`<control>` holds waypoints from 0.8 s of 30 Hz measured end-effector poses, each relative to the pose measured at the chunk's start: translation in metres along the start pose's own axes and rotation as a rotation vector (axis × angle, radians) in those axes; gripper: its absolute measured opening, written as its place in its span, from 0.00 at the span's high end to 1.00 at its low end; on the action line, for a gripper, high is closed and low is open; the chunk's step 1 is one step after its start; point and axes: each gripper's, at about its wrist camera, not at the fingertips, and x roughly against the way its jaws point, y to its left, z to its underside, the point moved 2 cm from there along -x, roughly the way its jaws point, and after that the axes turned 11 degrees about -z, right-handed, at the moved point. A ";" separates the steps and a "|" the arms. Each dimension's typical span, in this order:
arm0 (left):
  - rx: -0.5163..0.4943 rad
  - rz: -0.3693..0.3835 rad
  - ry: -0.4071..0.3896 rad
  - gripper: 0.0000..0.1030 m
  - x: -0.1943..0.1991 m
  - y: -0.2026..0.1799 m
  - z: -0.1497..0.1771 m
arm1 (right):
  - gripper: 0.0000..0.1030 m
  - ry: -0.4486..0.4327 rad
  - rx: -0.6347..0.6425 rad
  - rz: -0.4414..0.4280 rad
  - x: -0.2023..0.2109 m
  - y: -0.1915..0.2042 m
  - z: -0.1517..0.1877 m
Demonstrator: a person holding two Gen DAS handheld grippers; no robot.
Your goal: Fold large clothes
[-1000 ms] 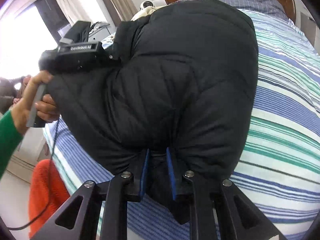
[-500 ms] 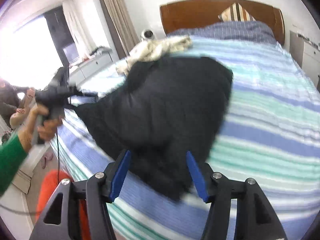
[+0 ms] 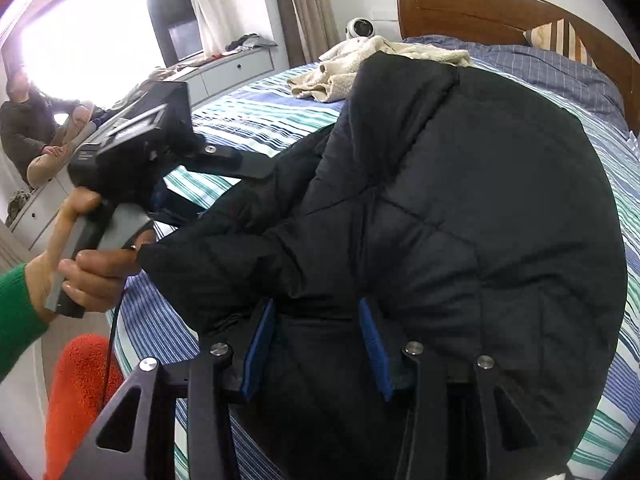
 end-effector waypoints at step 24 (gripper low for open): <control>-0.217 -0.244 0.146 0.00 -0.079 -0.059 -0.005 | 0.16 -0.237 -0.648 -0.237 0.093 -0.143 0.091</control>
